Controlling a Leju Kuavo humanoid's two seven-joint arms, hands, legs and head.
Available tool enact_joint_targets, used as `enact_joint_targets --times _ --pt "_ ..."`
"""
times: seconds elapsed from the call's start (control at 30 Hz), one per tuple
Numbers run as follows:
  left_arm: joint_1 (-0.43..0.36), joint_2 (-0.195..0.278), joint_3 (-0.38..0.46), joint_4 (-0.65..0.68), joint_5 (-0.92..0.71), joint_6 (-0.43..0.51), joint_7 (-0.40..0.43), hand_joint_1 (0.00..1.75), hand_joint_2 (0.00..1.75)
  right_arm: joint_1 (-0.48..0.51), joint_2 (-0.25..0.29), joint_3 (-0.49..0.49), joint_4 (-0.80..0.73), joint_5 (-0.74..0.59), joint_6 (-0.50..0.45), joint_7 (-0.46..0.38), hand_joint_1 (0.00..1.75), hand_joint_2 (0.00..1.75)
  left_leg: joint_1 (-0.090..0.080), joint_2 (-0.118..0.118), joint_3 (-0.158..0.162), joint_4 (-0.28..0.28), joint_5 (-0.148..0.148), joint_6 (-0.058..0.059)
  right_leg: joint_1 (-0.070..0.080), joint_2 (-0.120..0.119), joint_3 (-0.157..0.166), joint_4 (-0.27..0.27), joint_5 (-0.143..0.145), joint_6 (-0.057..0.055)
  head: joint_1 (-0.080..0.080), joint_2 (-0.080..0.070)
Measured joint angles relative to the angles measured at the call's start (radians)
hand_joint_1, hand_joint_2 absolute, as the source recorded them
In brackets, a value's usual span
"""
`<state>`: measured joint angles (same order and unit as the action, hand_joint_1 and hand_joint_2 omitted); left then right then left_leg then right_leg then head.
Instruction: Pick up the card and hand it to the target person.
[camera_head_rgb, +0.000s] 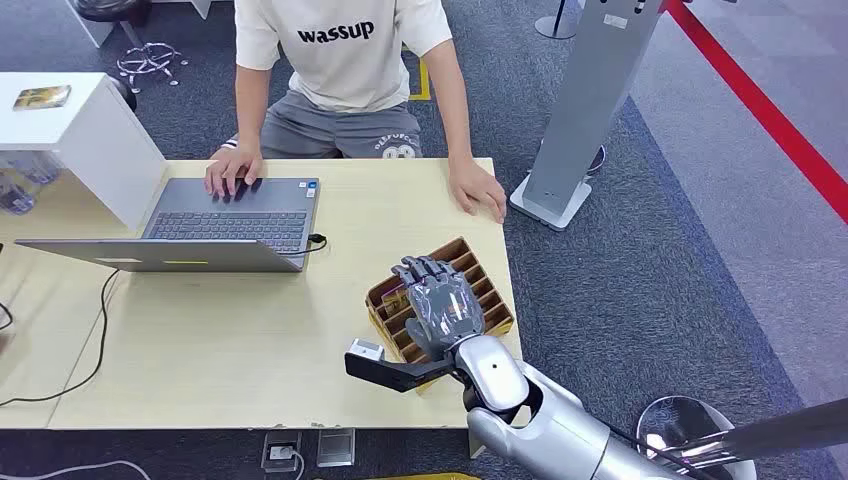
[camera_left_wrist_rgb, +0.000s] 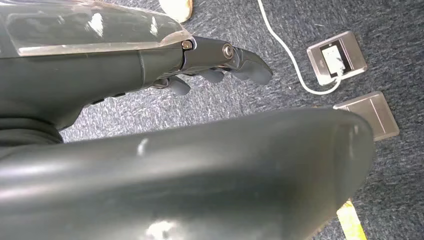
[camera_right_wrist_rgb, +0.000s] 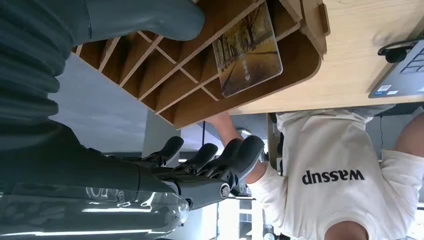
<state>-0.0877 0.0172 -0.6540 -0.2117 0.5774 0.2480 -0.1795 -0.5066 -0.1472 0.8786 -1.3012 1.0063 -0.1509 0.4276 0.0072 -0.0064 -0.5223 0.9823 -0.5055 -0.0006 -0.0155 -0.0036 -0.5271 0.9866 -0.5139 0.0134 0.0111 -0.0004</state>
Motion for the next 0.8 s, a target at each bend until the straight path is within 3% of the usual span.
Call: enact_joint_targets --times 0.8 --pt "0.0 0.002 -0.017 0.0 0.013 0.006 0.0 0.0 0.0 -0.023 0.002 0.043 0.041 -0.01 0.002 -0.007 0.55 1.75 0.0 0.0 0.0 0.0 0.0 0.0 0.0 0.0 0.0 0.0 0.0 0.0 0.0 0.0"
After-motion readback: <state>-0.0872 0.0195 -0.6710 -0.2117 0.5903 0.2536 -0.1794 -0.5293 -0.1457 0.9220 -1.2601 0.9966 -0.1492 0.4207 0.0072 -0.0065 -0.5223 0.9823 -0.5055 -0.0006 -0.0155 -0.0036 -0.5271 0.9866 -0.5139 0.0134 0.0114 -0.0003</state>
